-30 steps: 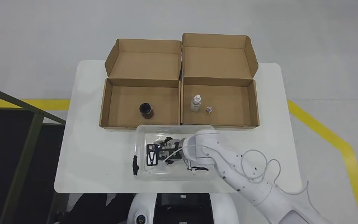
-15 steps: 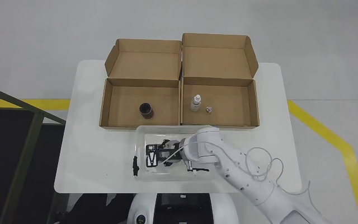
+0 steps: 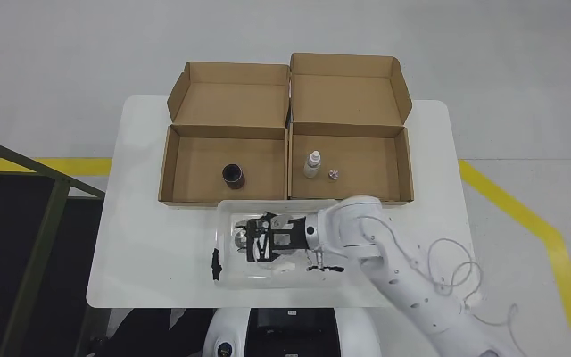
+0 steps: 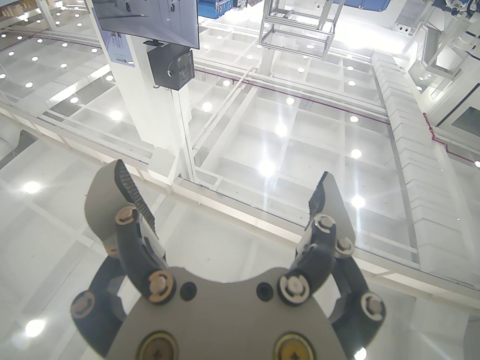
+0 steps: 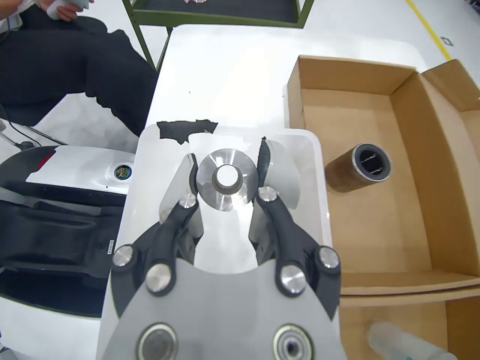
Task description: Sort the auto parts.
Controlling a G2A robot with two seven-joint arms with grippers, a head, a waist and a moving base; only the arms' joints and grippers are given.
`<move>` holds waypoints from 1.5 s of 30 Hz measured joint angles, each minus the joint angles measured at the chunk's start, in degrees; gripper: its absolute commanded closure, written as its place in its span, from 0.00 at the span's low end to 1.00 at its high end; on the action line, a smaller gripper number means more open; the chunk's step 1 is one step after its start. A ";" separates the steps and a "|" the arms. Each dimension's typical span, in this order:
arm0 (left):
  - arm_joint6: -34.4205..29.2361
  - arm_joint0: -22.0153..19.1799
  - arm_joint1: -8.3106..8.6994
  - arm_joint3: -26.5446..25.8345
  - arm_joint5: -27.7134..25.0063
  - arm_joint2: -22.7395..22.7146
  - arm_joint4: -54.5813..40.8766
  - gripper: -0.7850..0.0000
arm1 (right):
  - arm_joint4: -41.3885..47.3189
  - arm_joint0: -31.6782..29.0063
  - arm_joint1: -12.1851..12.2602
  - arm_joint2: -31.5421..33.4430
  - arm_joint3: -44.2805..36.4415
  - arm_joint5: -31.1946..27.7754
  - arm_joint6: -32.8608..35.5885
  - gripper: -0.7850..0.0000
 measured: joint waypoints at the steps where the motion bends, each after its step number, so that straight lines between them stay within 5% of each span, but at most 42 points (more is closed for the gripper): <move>1: 0.00 0.00 0.00 0.00 0.00 0.00 0.00 0.00 | 0.69 -0.25 0.23 1.00 -0.71 -0.42 -0.65 1.00; 12: 0.00 0.00 0.00 0.00 0.00 0.00 0.00 0.00 | 10.90 -2.47 2.91 13.11 -8.49 -5.69 -6.12 1.00; 23: 0.00 0.00 0.00 0.00 0.00 0.00 0.00 0.00 | 10.23 -5.23 3.85 21.86 -15.88 -3.93 -18.62 1.00; 35: 0.00 0.00 0.00 0.00 0.00 0.00 0.00 0.00 | 6.51 -8.00 4.06 25.31 -18.29 -0.84 -29.83 1.00; 45: 0.00 0.00 0.00 0.00 0.00 0.00 0.00 0.00 | 4.37 -8.02 4.42 25.08 -17.77 -1.84 -32.04 1.00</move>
